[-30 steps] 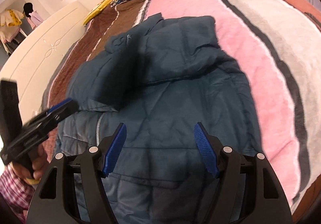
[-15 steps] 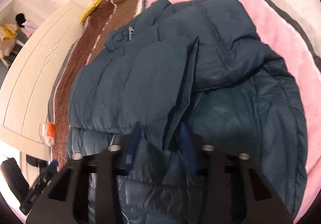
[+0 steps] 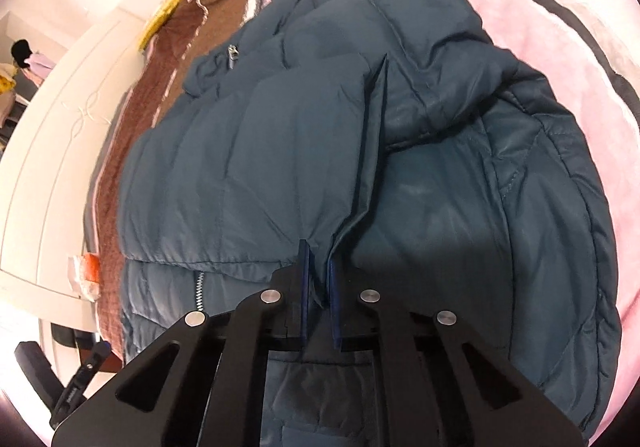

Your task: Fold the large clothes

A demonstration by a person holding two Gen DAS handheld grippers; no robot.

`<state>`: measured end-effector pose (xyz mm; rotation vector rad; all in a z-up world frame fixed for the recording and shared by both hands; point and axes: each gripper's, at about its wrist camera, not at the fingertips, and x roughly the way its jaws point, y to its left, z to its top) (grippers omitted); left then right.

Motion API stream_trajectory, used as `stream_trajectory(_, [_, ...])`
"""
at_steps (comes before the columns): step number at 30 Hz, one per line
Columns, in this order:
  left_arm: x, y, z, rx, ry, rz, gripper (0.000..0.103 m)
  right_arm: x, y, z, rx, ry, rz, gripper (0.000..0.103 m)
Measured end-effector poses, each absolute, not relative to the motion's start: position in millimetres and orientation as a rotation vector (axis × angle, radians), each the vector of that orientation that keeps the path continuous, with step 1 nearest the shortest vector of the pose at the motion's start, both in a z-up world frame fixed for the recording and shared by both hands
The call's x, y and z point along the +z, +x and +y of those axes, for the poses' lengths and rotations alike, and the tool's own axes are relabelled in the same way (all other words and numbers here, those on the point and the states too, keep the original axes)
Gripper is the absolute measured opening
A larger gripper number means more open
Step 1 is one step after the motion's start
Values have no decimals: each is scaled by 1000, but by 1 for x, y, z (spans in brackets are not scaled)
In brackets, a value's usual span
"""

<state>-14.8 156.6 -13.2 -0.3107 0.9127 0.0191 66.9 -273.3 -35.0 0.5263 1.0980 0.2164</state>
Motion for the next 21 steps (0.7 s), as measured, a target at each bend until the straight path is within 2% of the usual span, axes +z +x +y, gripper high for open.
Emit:
stream_trajectory(1, [-12,-16,159,27,-309,906,57,-36,68,-273,211,522,1109,12])
stream_trajectory(5, [-9,-22,172,78,-305,902,58,-31,66,-277,208,509,1108,29])
stream_trajectory(12, [-7,-42,201,152,-287,926,66,-8,32,-293,247,401,1047,34])
stream_trajectory(21, [-20,-87,222,116,-311,1029,67,9,-51,-343,233,295,1064,44])
